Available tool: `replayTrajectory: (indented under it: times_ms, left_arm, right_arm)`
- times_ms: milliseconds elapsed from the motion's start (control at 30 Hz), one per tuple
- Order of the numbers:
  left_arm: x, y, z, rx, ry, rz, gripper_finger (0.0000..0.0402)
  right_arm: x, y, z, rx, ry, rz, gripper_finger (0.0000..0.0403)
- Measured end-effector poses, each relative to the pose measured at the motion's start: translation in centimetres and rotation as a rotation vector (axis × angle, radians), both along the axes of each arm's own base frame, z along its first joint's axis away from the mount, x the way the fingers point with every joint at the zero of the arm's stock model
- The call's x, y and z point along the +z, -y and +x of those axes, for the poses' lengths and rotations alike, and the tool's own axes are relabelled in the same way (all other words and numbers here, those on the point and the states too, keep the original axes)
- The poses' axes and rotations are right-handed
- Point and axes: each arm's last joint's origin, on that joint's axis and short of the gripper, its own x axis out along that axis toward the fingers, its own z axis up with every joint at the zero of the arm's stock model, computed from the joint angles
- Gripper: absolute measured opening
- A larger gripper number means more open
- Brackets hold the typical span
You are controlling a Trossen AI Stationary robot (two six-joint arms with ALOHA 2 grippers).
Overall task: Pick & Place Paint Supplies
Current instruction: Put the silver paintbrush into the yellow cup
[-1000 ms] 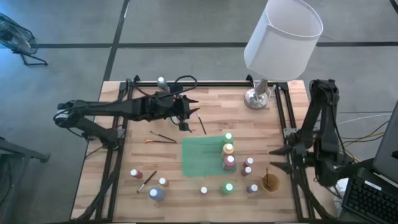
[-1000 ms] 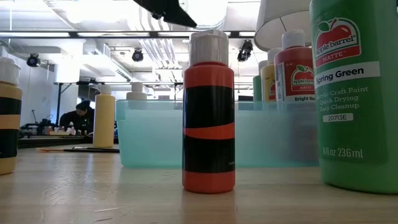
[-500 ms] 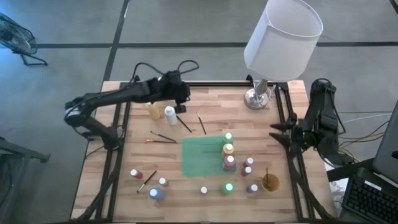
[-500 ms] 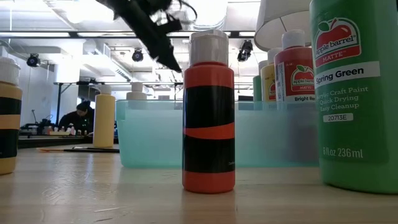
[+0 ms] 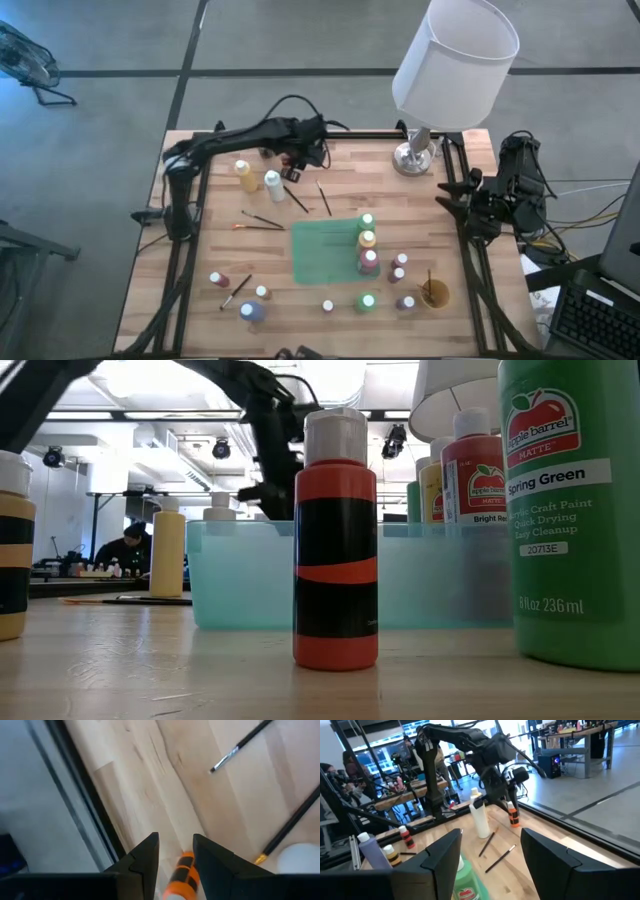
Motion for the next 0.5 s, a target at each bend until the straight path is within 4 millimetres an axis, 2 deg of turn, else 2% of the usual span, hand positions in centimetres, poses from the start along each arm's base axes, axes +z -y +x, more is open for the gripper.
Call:
replayTrajectory:
  times_ms: [200, 500]
  left_arm:
    - [-1.6, -0.4, 0.8, -0.143, -0.079, 0.017, 0.0126]
    - [-3.5, -0.3, 1.3, -0.285, -0.036, -0.058, 0.0126]
  right_arm:
    - [0.0, 0.0, 0.0, 0.005, -0.007, -0.02, 0.019]
    - [-0.4, 0.0, 0.0, 0.007, -0.026, -0.059, 0.0198]
